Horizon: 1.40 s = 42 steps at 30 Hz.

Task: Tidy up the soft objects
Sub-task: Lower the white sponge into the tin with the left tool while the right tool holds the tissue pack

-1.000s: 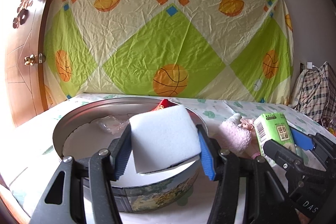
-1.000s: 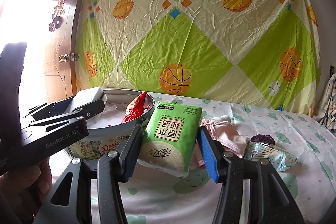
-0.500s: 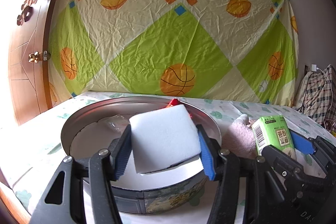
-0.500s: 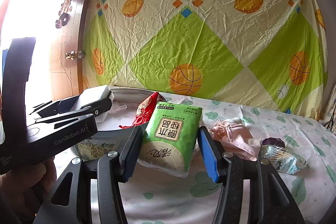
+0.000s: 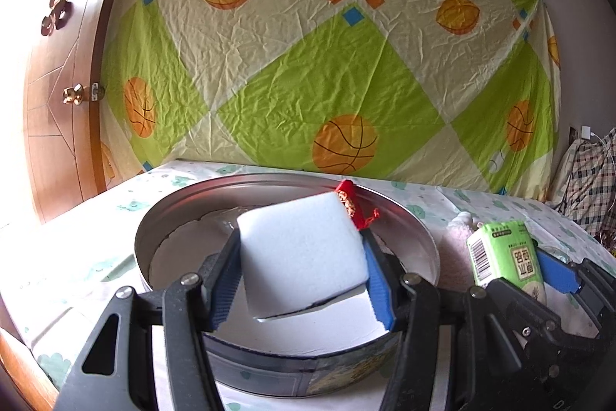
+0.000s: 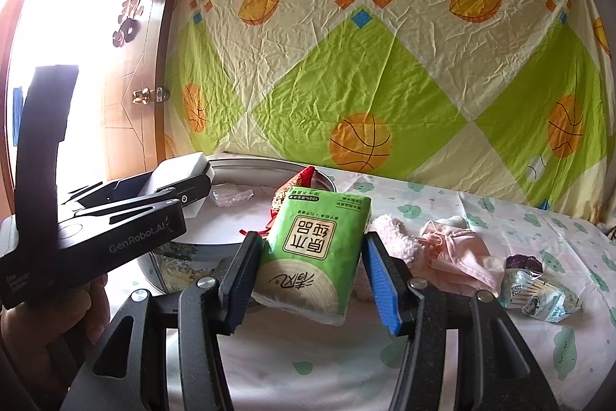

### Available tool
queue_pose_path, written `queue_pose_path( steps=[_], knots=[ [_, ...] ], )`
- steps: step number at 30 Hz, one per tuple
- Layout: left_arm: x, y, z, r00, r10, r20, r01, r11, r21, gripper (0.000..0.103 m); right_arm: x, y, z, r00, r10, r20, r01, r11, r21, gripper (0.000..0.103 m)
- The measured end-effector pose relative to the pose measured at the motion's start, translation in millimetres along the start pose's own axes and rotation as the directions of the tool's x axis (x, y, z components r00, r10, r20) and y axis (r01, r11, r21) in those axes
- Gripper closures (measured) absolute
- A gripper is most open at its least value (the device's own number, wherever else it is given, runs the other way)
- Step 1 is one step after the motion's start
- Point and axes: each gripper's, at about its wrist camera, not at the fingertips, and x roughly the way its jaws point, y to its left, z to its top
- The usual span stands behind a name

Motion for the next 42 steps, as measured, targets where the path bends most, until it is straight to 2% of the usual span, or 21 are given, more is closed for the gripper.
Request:
queue_pose_path(
  steps=[11,32,42],
  knots=[
    [2.2,13.9,1.7,1.000,0.016,-0.005,-0.016,1.000,-0.010,0.046,4.1,15.6,2.2,0.999,0.045,0.005,-0.045,0.999,-0.012,0.047],
    [10.1,43.7,5.5,0.997,0.067,-0.027,-0.069,0.997,-0.044,0.046,17.5,39.6,7.6,0.997,0.082,-0.015,-0.082,0.996,-0.028,0.047],
    [22.9,70.7,14.7,0.994,0.082,-0.078,-0.089,0.993,-0.084,0.046,31.8,30.9,28.9,0.988,0.144,-0.048,-0.143,0.989,0.032,0.046]
  ],
)
